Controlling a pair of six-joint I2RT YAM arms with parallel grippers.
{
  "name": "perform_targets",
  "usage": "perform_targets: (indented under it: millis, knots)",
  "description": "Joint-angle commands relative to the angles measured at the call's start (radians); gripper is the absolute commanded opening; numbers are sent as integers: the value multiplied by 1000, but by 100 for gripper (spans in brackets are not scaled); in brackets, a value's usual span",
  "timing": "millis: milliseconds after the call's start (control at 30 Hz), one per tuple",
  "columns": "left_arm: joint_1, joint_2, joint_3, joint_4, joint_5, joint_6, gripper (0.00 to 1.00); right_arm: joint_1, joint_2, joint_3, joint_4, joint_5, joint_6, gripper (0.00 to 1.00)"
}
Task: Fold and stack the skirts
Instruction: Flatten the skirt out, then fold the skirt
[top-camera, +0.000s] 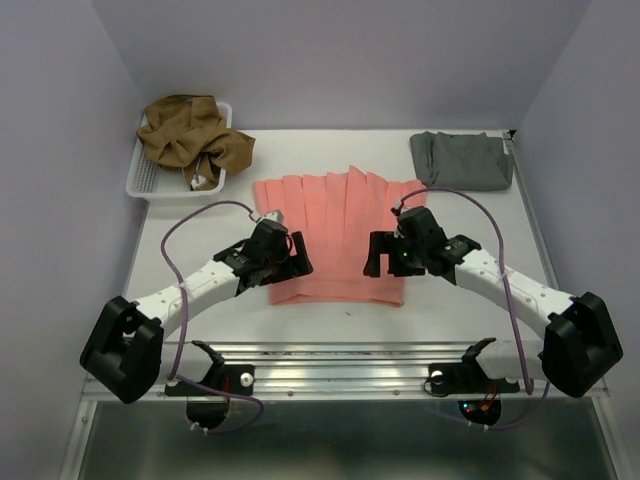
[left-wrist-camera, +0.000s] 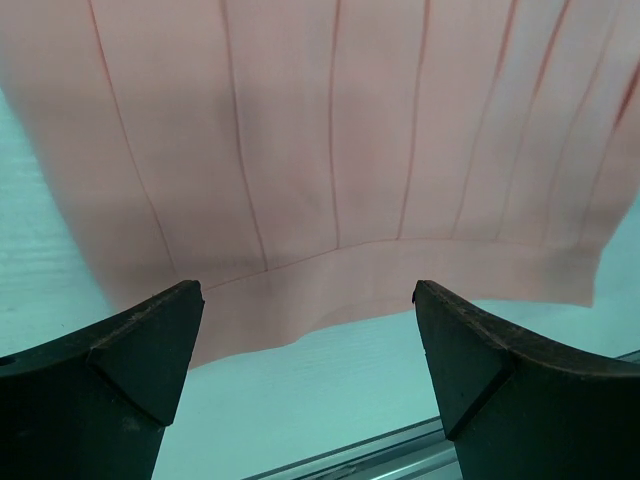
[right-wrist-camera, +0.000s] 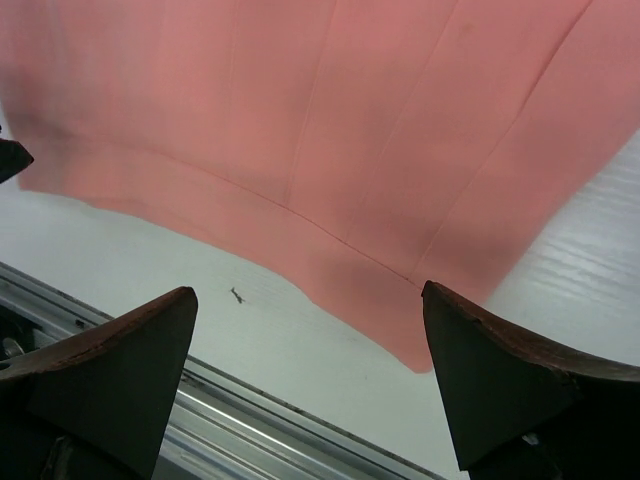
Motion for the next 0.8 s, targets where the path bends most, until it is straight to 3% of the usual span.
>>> perform_targets:
  millis: [0, 333, 500, 767]
  knots:
    - [-18, 43, -78, 68, 78, -24, 99, -1, 49, -81, 119, -134, 7, 100]
    - [-64, 87, -170, 16, 86, -62, 99, -1, 97, -250, 81, -85, 54, 100]
    - [-113, 75, -190, -44, 130, -108, 99, -1, 34, -294, -16, -25, 122, 100]
    - [-210, -57, -127, -183, 135, -133, 99, -1, -128, -261, -142, -60, 157, 100]
